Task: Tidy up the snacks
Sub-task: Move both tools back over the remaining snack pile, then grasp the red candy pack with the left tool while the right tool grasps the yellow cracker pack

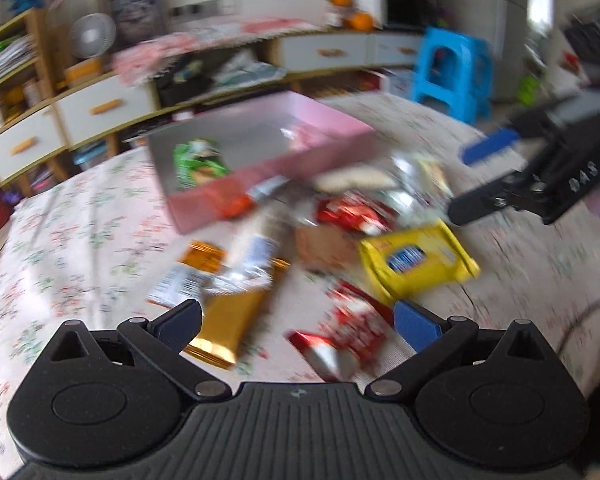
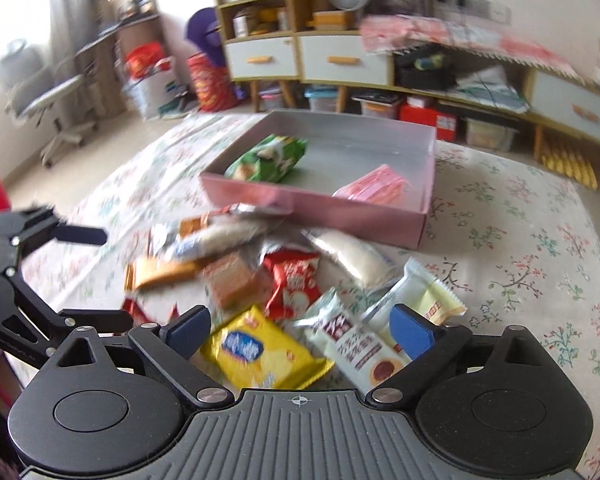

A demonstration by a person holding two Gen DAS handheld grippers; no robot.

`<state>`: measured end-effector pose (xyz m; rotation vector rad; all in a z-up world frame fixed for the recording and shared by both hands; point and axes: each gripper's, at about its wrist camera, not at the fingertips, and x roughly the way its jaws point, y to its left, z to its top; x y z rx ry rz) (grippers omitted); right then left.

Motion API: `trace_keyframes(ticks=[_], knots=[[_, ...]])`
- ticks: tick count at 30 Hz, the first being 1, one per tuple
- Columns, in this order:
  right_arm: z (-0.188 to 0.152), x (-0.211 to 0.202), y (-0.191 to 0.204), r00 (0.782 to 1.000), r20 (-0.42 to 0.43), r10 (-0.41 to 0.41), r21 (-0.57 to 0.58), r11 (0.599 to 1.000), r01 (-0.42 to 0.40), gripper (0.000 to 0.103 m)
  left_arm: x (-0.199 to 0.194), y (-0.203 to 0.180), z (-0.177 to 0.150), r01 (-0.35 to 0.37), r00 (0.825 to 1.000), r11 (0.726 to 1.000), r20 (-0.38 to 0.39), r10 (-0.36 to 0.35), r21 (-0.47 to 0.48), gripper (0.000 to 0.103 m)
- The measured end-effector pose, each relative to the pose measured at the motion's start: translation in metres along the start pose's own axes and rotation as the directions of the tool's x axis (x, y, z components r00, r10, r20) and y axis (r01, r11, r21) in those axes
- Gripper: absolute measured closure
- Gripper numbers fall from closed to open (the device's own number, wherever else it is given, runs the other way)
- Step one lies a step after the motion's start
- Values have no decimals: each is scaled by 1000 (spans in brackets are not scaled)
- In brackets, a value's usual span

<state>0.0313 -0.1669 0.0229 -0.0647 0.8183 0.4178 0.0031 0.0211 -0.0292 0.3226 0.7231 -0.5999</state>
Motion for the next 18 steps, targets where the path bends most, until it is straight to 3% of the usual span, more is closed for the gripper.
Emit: trace_keyframes(ticks=[4,7,12,14,18], knots=[[-15,9,12,999,-39,27,-114,993,-31,5,5,-16,-7,45,999,994,-27,-42,97,4],[-24,15,21,995,-73,63,-167,983,-74,5,7,-21,-7,57,997,990,-53,-51,128,17],[-30,29,24,990,-117,80,-171,980,-99,5,8,-19,-12,57,995,991,-86,-47,124,35],[-32,36,24,988,-134,76,-164,982,-98,5,8,-16,-13,42,994,993,-102,-31,109,49],[-35,42,25,988,-137,65,-160,983,-87,6,11,-9,-12,-3,994,999,-113,9,55,52]])
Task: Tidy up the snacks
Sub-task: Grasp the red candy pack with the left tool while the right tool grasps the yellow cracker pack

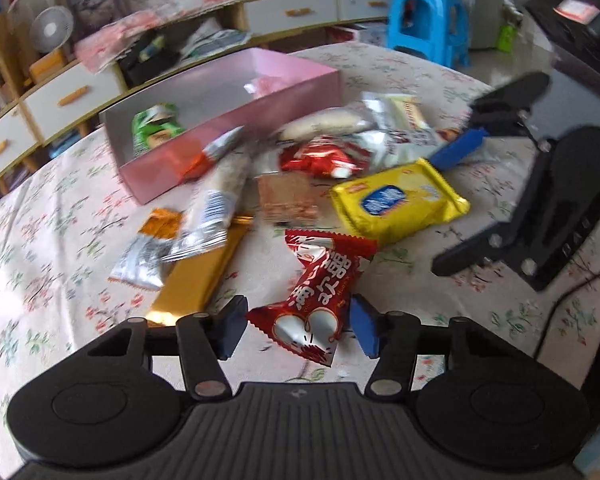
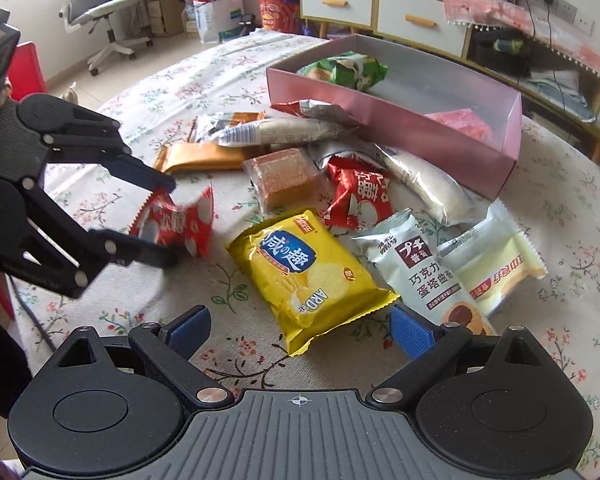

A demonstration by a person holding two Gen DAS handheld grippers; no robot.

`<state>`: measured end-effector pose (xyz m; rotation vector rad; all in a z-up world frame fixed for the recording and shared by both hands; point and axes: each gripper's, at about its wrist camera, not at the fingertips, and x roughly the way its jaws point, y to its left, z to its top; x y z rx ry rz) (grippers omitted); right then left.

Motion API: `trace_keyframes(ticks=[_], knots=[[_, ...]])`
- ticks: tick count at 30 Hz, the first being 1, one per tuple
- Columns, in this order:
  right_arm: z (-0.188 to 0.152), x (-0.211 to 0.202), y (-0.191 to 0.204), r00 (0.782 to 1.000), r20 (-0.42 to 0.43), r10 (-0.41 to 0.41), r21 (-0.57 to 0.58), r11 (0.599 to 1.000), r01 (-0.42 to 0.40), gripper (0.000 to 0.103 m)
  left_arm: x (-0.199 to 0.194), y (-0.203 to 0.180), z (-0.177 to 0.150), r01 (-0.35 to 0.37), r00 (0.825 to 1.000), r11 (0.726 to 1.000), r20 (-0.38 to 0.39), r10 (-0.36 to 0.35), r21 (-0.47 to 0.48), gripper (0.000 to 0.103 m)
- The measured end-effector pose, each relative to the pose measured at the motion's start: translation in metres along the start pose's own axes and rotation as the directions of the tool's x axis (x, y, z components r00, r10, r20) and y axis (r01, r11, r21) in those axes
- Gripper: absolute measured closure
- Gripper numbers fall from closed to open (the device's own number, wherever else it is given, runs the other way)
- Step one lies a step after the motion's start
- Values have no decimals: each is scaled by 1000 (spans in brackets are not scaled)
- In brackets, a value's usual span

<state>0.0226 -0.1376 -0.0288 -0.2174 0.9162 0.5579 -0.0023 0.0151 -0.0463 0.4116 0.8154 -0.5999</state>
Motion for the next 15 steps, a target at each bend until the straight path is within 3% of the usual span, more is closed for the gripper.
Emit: trace_keyframes(ticks=[4,7,10,15], knots=[[1,-7,9,997,8,76,-19,997,-76,6,1,10,1,-80,996,994,-45,76,-79,53],[3,-15,20,992,13,124,-87,989,-122,6,-2,17,0,-79,996,990,-53,74,-113,49],[4,-19,22,996,18,93,-122,988,-90,6,-5,15,-3,-56,998,993,-35,52,-106,37],[6,-8,6,1000,-7,25,-79,997,-26,6,-4,7,-1,-31,999,998,-16,30,-53,36]])
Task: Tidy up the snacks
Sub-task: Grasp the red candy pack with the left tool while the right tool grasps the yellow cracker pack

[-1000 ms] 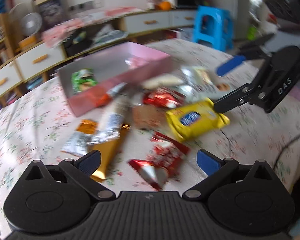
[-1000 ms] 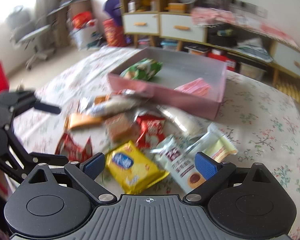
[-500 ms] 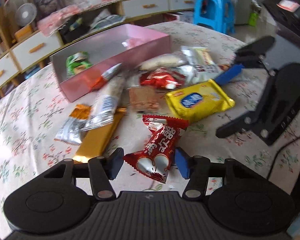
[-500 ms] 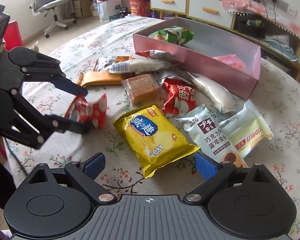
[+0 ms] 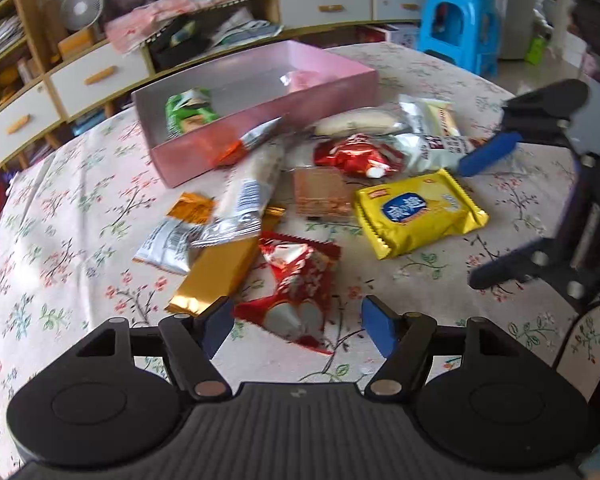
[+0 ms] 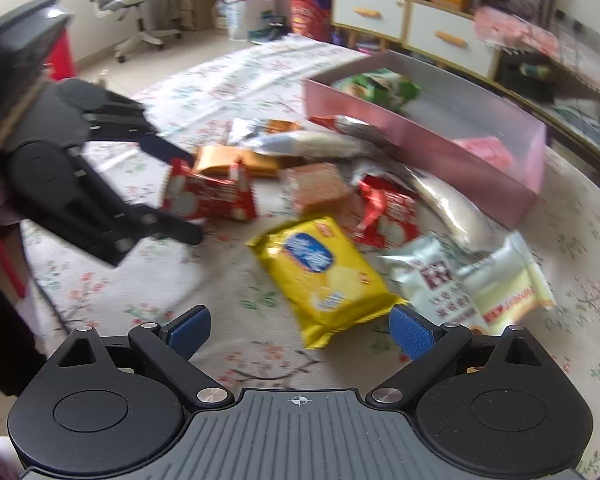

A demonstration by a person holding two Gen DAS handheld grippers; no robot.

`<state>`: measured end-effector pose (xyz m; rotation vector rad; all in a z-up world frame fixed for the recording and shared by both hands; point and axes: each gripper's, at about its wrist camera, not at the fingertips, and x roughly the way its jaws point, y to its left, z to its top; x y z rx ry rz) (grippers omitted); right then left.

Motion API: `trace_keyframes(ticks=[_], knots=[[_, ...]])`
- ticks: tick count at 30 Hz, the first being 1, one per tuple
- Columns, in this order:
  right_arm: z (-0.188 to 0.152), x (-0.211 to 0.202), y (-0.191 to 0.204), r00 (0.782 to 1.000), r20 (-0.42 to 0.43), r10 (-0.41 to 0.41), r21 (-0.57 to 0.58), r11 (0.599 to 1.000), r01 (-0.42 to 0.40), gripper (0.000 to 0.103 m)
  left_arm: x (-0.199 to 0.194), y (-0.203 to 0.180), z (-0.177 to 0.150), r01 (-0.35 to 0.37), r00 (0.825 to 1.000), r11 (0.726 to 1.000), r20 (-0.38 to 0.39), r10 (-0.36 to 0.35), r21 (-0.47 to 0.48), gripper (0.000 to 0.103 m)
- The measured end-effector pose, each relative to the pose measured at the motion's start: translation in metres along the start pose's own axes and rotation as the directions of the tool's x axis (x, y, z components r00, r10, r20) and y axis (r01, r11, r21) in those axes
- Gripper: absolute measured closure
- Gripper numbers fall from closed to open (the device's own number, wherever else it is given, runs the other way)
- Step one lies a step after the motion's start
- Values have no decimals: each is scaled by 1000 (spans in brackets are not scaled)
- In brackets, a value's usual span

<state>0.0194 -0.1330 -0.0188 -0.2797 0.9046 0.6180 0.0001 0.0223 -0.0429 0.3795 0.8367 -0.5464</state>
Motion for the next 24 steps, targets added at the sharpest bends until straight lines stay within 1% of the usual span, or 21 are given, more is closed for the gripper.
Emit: trace_keyframes(ticks=[4,10,12,14,16,17,20,22,24], knots=[[2,12,-4,1000,-14,-17,19,1000,17,6,3,-1,3,6,1000,1000,-3,-6,-13,36],[7,19,0,1000,-1,-11,29,1000,11,6,6,4,3,20,1000,999,-13,-21,-38,44],[7,17,3,1000,-6,11,31,999,-11,6,5,6,1,25,1000,999,-15,-25,-40,46],[6,11,6,998,-13,67,27,997,-67,6,3,7,1,26,1000,999,-15,-26,-40,47],[5,4,11,993,-15,117,-2,993,-117,8,5,7,2,25,1000,999,-17,-25,-46,48],[4,2,14,993,-14,118,-22,993,-118,8,5,8,2,22,1000,999,-19,-23,-50,48],[3,1,15,998,-12,68,-57,996,-69,7,6,8,3,16,1000,998,-22,-17,-59,49],[4,4,10,1000,-12,27,-50,998,-27,7,6,8,4,15,1000,998,-22,-16,-61,50],[6,10,5,1000,-11,7,-41,999,-7,7,6,8,5,14,1000,998,-21,-15,-60,51]])
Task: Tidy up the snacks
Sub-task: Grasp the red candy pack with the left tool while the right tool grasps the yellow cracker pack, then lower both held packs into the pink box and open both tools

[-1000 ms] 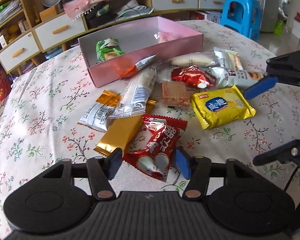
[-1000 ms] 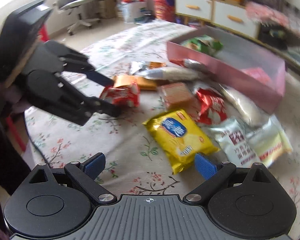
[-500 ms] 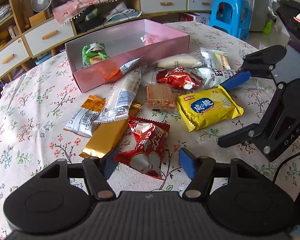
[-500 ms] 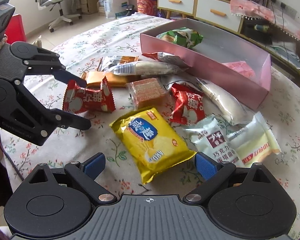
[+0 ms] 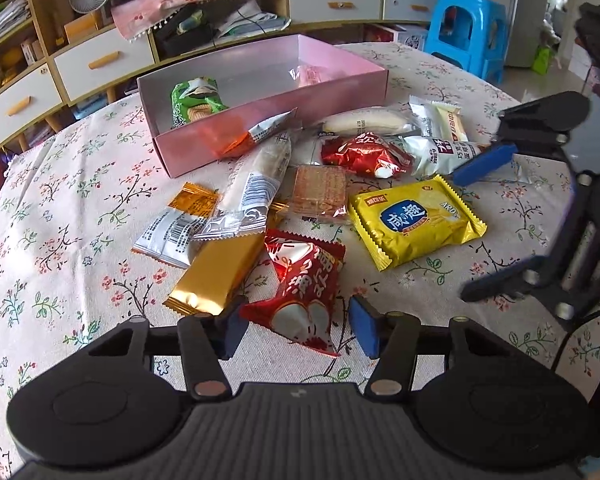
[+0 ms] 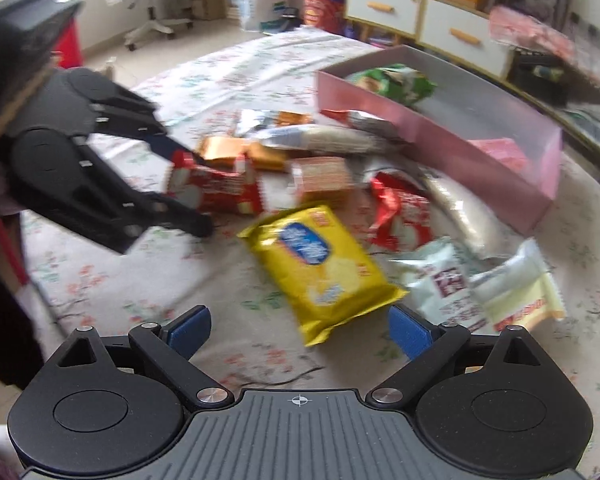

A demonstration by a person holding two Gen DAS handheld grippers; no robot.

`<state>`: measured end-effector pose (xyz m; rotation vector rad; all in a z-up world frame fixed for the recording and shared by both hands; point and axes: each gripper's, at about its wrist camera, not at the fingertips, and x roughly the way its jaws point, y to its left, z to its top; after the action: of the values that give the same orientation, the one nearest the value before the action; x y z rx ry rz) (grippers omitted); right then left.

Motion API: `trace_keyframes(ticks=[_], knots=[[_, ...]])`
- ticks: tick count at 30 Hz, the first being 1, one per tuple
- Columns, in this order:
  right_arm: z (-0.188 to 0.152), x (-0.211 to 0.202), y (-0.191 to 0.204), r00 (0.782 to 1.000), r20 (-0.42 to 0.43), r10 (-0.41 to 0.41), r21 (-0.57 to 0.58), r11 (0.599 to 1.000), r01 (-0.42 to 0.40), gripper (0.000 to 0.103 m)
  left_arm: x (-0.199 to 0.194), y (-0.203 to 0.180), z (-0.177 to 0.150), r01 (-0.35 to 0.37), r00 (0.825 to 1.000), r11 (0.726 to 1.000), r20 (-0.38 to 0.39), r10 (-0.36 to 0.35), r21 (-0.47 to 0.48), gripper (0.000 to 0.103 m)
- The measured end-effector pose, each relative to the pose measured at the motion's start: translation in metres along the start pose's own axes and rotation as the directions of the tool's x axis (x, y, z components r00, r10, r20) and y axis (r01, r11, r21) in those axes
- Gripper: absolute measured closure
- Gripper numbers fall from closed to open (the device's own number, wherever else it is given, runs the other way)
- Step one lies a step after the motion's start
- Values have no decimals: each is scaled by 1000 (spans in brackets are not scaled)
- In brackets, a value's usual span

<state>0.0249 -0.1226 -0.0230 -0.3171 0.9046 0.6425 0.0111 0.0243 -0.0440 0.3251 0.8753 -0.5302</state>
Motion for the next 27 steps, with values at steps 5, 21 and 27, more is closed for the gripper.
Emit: trace_keyframes(ticks=[5,21,27], knots=[[10,17,-6,1000,0,-19,7,1000,19,8,3,1,4,-9,1000,1000,-3,9,-18,59],[23,8,8,999,5,-45,7,999,45,47,-13,11,9,36,999,997,36,-34,-71,80],[31,-12,2,999,44,-7,91,996,3,47,-25,12,15,50,997,996,58,-45,-78,80]])
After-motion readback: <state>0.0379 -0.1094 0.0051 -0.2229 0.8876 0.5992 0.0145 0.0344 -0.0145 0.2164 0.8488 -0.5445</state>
